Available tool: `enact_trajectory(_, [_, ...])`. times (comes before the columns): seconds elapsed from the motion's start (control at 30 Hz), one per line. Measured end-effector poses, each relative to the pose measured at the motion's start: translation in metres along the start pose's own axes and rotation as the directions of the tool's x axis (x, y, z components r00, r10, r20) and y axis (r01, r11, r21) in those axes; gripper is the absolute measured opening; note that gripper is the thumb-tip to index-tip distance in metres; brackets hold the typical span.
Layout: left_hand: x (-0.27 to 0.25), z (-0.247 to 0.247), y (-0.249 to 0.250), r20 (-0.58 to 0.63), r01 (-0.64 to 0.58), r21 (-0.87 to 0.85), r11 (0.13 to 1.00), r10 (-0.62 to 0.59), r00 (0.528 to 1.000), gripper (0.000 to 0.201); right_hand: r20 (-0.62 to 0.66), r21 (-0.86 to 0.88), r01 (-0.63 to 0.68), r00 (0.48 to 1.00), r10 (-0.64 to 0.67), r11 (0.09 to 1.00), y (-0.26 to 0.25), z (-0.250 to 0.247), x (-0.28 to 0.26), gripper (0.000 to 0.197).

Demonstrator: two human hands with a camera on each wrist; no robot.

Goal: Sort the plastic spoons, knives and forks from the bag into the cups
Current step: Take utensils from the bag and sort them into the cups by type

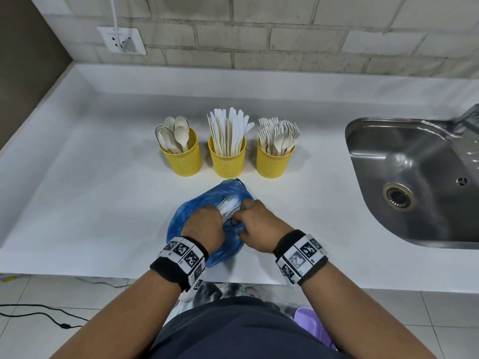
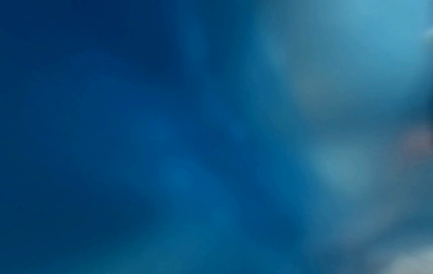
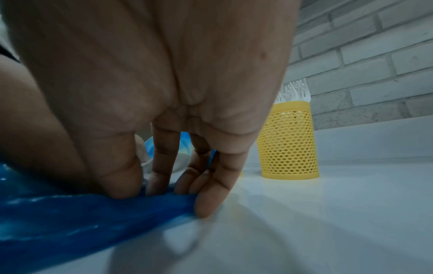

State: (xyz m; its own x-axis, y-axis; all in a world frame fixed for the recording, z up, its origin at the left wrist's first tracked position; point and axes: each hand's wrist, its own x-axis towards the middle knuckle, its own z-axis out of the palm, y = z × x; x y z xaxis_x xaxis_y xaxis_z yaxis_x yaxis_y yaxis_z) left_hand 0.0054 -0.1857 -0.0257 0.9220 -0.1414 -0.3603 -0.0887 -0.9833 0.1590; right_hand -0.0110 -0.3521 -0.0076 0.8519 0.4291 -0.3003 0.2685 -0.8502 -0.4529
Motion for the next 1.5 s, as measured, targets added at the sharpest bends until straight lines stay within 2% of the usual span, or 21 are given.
enact_trajectory(0.13, [0.003,-0.004,-0.004,0.025,0.009,-0.107,0.994,-0.006,1.000,0.022,-0.047,-0.092,0.044,0.998,-0.048,0.995,-0.001,-0.001,-0.004,0.030])
enact_trajectory(0.23, [0.003,-0.011,-0.009,0.039,-0.021,-0.231,0.973,0.031,0.999,0.025,-0.191,-0.067,0.028,0.981,-0.041,0.997,0.001,0.005,-0.004,0.035])
enact_trajectory(0.27, [0.004,-0.012,-0.012,0.032,-0.051,-0.303,0.952,0.064,0.997,0.024,-0.284,-0.010,0.014,0.959,-0.017,1.000,0.002,0.007,-0.003,0.035])
enact_trajectory(0.33, [0.002,-0.015,-0.017,-0.008,-0.097,-0.437,0.894,0.104,0.995,0.019,-0.485,0.188,-0.012,0.869,0.104,0.982,0.002,0.011,-0.001,0.034])
enact_trajectory(0.4, [-0.004,-0.018,-0.020,-0.039,-0.106,-0.524,0.845,0.101,0.994,0.021,-0.557,0.456,0.008,0.782,0.279,0.890,0.003,0.012,0.001,0.042])
enact_trajectory(0.43, [-0.006,-0.019,-0.020,-0.049,-0.108,-0.564,0.819,0.098,0.994,0.024,-0.521,0.590,0.029,0.777,0.353,0.807,0.004,0.012,0.002,0.049])
enact_trajectory(0.5, [-0.011,-0.020,-0.020,-0.056,-0.121,-0.635,0.763,0.111,0.992,0.025,-0.375,0.787,0.042,0.825,0.423,0.616,0.004,0.008,0.003,0.063])
enact_trajectory(0.57, [-0.013,-0.023,-0.019,-0.042,-0.126,-0.664,0.737,0.131,0.990,0.017,-0.280,0.858,0.017,0.854,0.439,0.513,0.006,0.005,0.003,0.064])
enact_trajectory(0.63, [-0.015,-0.028,-0.020,-0.022,-0.120,-0.670,0.733,0.142,0.990,0.013,-0.268,0.839,-0.028,0.849,0.456,0.544,0.008,0.003,0.003,0.049])
enact_trajectory(0.7, [-0.017,-0.036,-0.023,0.012,-0.108,-0.694,0.712,0.161,0.987,0.015,-0.266,0.814,-0.073,0.835,0.482,0.576,0.008,0.000,0.003,0.025])
enact_trajectory(0.77, [-0.019,-0.043,-0.028,0.040,-0.110,-0.689,0.717,0.188,0.981,0.017,-0.227,0.830,-0.131,0.808,0.544,0.542,0.011,-0.004,0.003,0.001])
enact_trajectory(0.83, [-0.021,-0.046,-0.032,0.029,-0.133,-0.673,0.728,0.206,0.978,0.017,-0.181,0.853,-0.174,0.786,0.591,0.493,0.015,-0.006,0.002,0.013])
enact_trajectory(0.87, [-0.021,-0.047,-0.033,0.011,-0.148,-0.666,0.731,0.207,0.978,0.019,-0.182,0.841,-0.189,0.783,0.594,0.507,0.015,-0.007,0.001,0.014])
enact_trajectory(0.97, [-0.020,-0.043,-0.037,-0.014,-0.169,-0.628,0.760,0.206,0.978,0.025,-0.251,0.750,-0.169,0.822,0.511,0.639,0.010,-0.014,-0.004,0.003])
enact_trajectory(1.03, [-0.018,-0.040,-0.039,-0.001,-0.206,-0.563,0.801,0.248,0.969,0.030,-0.292,0.735,-0.098,0.848,0.443,0.671,0.006,-0.020,-0.005,0.017])
enact_trajectory(1.07, [-0.018,-0.039,-0.039,0.001,-0.234,-0.523,0.820,0.275,0.961,0.030,-0.329,0.732,-0.058,0.843,0.426,0.679,0.005,-0.022,-0.003,0.018])
enact_trajectory(1.13, [-0.017,-0.039,-0.038,-0.008,-0.271,-0.466,0.842,0.302,0.953,0.022,-0.396,0.700,-0.019,0.822,0.410,0.714,0.003,-0.030,0.000,0.008])
enact_trajectory(1.2, [-0.017,-0.040,-0.038,-0.027,-0.295,-0.431,0.853,0.314,0.949,0.017,-0.442,0.657,-0.015,0.802,0.402,0.754,0.006,-0.033,0.004,0.017])
enact_trajectory(1.3, [-0.018,-0.042,-0.041,-0.026,-0.291,-0.429,0.855,0.310,0.950,0.017,-0.440,0.663,-0.058,0.777,0.451,0.746,0.012,-0.036,0.008,0.023])
enact_trajectory(1.43, [-0.021,-0.046,-0.044,-0.020,-0.231,-0.525,0.819,0.259,0.966,0.025,-0.411,0.690,-0.134,0.736,0.538,0.711,0.022,-0.034,0.013,0.027])
enact_trajectory(1.5, [-0.023,-0.049,-0.044,-0.026,-0.218,-0.555,0.803,0.245,0.969,0.021,-0.381,0.708,-0.169,0.727,0.572,0.686,0.025,-0.032,0.014,0.026])
